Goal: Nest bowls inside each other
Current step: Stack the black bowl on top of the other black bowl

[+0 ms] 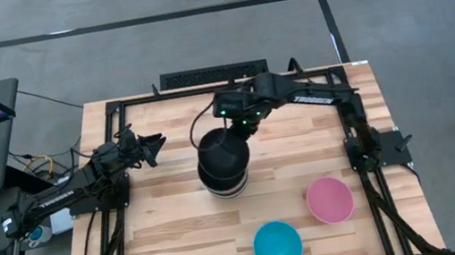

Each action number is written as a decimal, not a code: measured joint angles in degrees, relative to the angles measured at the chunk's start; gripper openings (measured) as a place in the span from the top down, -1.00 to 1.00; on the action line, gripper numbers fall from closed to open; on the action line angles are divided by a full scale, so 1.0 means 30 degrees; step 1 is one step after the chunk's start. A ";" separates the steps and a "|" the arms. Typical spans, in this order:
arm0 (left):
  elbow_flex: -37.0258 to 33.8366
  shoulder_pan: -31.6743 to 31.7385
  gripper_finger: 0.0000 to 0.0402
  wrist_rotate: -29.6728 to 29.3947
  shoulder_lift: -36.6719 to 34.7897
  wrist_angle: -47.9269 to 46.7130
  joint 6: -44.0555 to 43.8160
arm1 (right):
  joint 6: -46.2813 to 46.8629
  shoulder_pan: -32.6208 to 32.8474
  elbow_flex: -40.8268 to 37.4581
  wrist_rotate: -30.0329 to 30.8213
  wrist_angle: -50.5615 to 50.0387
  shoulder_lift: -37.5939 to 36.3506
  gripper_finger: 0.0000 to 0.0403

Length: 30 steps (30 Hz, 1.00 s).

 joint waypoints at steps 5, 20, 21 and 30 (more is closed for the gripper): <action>0.0000 -0.0007 0.24 0.0003 0.0007 -0.0441 0.0000 | -0.0505 0.0171 0.0000 -0.0624 -0.0007 0.0514 0.85; 0.0000 0.0000 0.24 0.0007 0.0000 -0.0721 0.0000 | -0.0654 0.0543 -0.0007 -0.1067 0.0914 0.0725 0.78; 0.0000 0.0000 0.24 0.0007 0.0006 -0.0727 0.0001 | -0.0663 0.0558 -0.0007 -0.1253 0.1134 0.0726 0.74; 0.0000 0.0000 0.24 0.0008 0.0007 -0.0741 0.0006 | -0.0236 0.0646 0.0000 -0.0929 0.1252 0.0689 0.41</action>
